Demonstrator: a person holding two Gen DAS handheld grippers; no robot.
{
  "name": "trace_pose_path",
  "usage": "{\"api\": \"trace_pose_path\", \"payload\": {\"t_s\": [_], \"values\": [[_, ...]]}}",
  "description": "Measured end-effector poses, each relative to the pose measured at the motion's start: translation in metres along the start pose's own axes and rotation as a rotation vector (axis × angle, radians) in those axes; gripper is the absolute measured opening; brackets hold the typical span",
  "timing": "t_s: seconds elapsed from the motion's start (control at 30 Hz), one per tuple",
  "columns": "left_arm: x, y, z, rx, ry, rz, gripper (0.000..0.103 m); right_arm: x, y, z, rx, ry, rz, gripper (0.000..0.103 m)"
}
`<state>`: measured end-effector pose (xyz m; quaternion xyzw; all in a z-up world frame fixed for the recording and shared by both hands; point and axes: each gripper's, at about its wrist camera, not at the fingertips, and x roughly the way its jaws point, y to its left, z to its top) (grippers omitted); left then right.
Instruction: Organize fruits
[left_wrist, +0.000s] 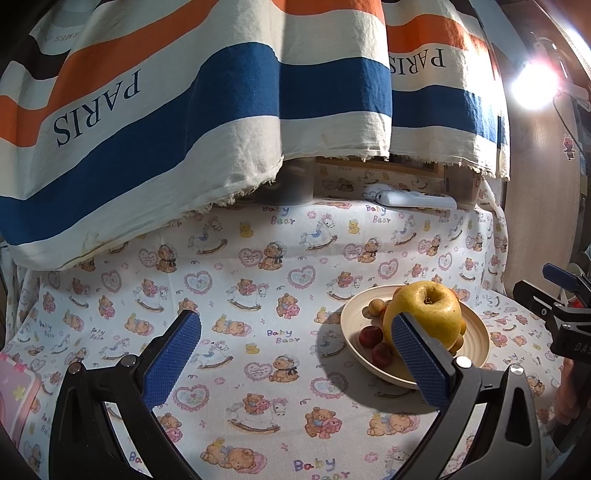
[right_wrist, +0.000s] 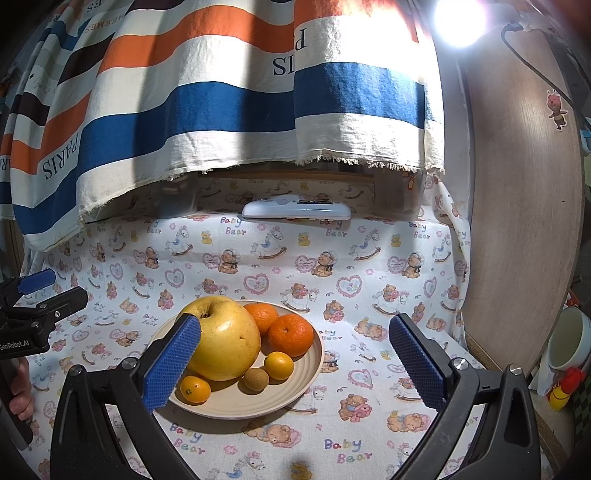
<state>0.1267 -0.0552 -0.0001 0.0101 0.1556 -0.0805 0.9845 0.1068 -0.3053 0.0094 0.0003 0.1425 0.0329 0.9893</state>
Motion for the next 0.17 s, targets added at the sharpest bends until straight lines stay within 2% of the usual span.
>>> {"api": "trace_pose_path", "payload": {"t_s": [0.17], "values": [[-0.0013, -0.0013, 0.0002, 0.003, -0.007, 0.004, 0.103, 0.0, -0.0006, -0.0007, 0.0, -0.002, -0.003, 0.102]]}}
